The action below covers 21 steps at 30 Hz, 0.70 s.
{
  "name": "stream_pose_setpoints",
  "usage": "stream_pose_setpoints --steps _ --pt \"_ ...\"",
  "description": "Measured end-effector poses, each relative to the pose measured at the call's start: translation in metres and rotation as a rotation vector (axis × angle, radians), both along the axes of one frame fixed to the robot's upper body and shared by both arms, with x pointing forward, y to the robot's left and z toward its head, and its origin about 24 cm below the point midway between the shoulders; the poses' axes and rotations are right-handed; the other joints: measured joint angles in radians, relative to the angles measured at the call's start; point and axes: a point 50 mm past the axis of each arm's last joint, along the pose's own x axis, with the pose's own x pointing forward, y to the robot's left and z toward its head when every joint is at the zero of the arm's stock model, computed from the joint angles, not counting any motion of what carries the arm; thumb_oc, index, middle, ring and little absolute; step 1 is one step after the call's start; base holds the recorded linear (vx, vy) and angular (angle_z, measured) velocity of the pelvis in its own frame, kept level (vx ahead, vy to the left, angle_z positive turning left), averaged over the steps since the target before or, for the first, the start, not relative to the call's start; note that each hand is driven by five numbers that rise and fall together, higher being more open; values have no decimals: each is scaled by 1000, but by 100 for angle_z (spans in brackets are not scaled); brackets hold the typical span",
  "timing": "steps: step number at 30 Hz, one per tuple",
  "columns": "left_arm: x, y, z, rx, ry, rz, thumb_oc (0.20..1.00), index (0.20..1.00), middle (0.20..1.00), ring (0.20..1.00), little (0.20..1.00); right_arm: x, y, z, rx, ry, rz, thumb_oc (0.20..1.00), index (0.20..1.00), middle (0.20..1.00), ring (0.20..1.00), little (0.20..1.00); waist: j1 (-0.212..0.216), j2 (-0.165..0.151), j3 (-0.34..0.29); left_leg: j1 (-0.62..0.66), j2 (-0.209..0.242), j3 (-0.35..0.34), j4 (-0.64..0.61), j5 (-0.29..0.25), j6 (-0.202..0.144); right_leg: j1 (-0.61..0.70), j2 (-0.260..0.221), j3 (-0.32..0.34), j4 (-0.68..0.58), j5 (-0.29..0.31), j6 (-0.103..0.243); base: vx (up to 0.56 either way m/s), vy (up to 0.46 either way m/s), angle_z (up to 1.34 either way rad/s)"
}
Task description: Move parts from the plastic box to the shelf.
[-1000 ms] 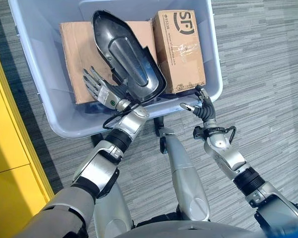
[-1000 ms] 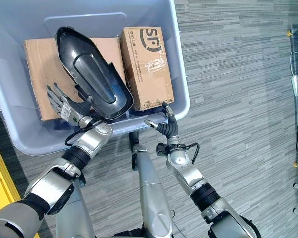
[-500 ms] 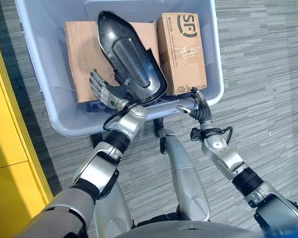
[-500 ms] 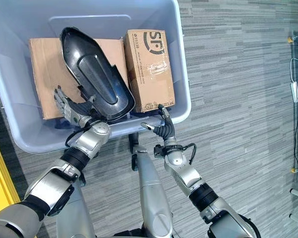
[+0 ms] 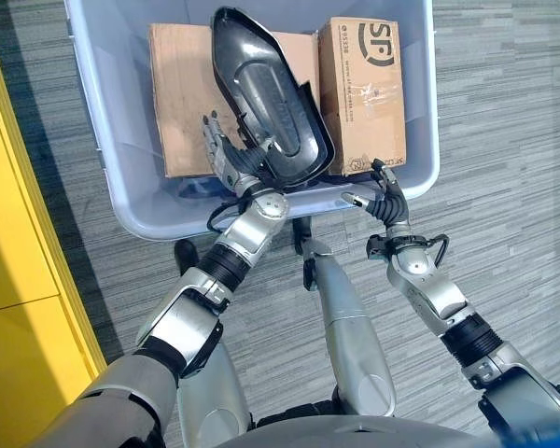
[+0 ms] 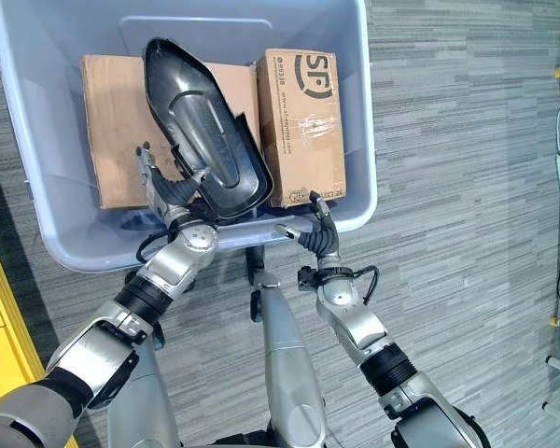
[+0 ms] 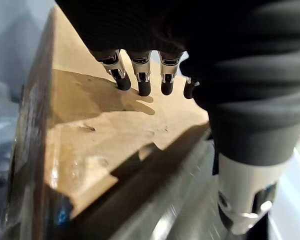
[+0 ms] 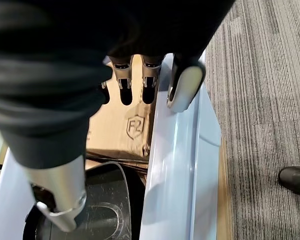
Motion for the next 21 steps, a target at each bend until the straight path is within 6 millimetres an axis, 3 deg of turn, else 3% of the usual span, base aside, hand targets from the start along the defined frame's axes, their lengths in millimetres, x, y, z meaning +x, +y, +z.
stream_pose_setpoints --steps 2,7,14,15,16,21 --pt "0 -4 1 -18 7 -20 1000 1000 1000 1000 1000 0 0 0 -1 0 -1 1000 1000 1000 1000 1000 -7 0 0 9 2 3 -3 0 0 0 2 0 8 -6 -4 2 -19 -2" --pt "-1 -36 11 -102 27 -208 1000 1000 1000 1000 1000 0 0 3 4 -13 0 1000 1000 1000 1000 1000 -32 -2 -1 10 5 4 -33 5 6 -8 6 -1 4 -14 1 22 -57 1" --pt "-3 -54 13 -28 86 -348 1000 1000 1000 1000 1000 1 -5 6 4 -21 -18 1000 1000 1000 1000 1000 -60 -2 -1 12 9 5 -32 12 0 -12 12 0 7 -11 -8 12 -3 -2" --pt "-3 -55 11 -34 102 -346 504 504 504 504 504 0 -5 6 5 -20 -18 1000 1000 1000 1000 1000 -61 -2 -1 12 9 5 -30 12 0 -15 12 0 12 -11 -9 0 0 0" --pt "-3 -55 11 -47 108 -344 200 200 200 200 200 0 -5 6 5 -21 -17 1000 1000 1000 1000 1000 -61 -2 -1 12 9 5 -30 12 0 -15 12 0 13 -12 -10 0 0 0" --pt "1 -43 -2 -110 190 -166 200 200 200 200 200 -1 -8 0 4 -5 -25 1000 1000 1000 1000 1000 -59 -2 -1 10 9 7 -41 13 3 -29 13 0 16 -18 -6 5 -38 -2"
